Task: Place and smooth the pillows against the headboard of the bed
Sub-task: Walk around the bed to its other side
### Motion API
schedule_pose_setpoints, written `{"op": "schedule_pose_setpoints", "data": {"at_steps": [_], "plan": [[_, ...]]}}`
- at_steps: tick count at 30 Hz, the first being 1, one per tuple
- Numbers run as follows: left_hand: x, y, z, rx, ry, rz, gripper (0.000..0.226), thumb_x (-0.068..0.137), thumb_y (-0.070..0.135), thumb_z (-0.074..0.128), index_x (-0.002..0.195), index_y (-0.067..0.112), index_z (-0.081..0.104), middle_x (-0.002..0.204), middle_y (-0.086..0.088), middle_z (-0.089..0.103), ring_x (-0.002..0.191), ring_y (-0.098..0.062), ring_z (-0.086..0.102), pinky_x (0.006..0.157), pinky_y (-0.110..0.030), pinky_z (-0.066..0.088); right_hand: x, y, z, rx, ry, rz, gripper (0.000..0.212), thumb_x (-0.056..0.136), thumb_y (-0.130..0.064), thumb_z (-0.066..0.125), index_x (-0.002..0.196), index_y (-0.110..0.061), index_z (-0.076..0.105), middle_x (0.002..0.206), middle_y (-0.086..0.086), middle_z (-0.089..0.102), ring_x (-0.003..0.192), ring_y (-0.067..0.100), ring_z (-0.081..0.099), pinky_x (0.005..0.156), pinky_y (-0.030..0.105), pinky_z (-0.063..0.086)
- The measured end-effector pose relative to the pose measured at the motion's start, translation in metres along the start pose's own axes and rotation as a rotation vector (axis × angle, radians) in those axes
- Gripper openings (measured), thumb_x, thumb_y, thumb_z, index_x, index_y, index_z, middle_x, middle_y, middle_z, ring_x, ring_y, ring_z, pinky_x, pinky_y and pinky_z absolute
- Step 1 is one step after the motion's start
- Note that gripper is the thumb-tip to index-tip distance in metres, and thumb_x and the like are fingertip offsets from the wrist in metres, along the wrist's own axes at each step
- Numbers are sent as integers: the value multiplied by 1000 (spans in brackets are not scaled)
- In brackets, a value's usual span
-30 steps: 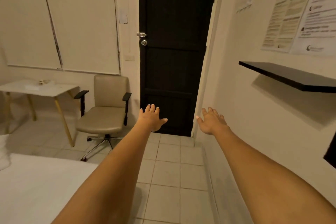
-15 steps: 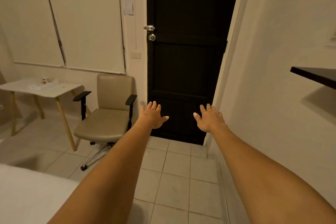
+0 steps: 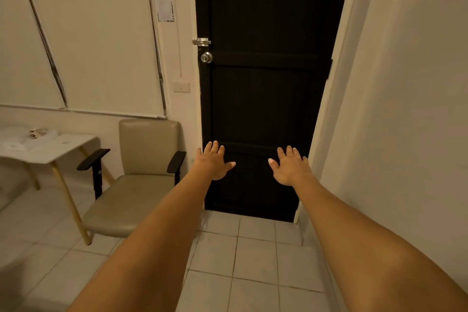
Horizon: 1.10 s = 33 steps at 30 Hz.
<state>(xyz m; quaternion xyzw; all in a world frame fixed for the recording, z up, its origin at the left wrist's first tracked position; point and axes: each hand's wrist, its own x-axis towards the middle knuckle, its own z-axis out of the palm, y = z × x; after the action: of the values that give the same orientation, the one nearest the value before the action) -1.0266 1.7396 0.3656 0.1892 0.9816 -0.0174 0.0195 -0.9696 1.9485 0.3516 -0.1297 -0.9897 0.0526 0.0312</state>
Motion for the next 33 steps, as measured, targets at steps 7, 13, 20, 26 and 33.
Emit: {"op": "schedule_pose_setpoints", "data": {"at_steps": [7,13,20,26,33], "plan": [[74,-53,11,-21,-27,-85,75,98,57,26,156,14,1,163,-10,-5,150,-29,-7,120,-51,2,96,-43,13,-14,-55,-39,64,102,-48,23,155,-17,9,163,12,4,151,28,1,120,48,9],[135,-111,19,-52,-46,-204,76,98,56,27,155,16,-3,163,-10,-7,150,-28,-7,121,-51,2,194,-94,27,-23,-87,-182,64,102,-48,22,155,-17,8,163,12,3,151,29,0,120,49,9],[193,-193,26,-77,-86,-470,75,99,55,23,155,15,-6,163,-9,-10,150,-27,-7,120,-49,2,308,-177,38,-27,-107,-368,63,102,-46,23,156,-16,7,163,12,2,151,28,-1,120,48,8],[190,-281,39,-67,-81,-682,75,99,56,24,156,15,-4,163,-9,-8,151,-27,-6,121,-49,3,361,-276,58,-19,-121,-561,64,101,-48,22,156,-16,10,163,11,4,150,28,3,119,48,10],[178,-401,39,-86,-76,-865,76,99,56,25,156,15,-3,163,-8,-7,151,-26,-6,120,-49,2,394,-423,81,17,-138,-756,65,101,-48,25,156,-15,13,163,9,7,150,26,5,120,48,11]]}}
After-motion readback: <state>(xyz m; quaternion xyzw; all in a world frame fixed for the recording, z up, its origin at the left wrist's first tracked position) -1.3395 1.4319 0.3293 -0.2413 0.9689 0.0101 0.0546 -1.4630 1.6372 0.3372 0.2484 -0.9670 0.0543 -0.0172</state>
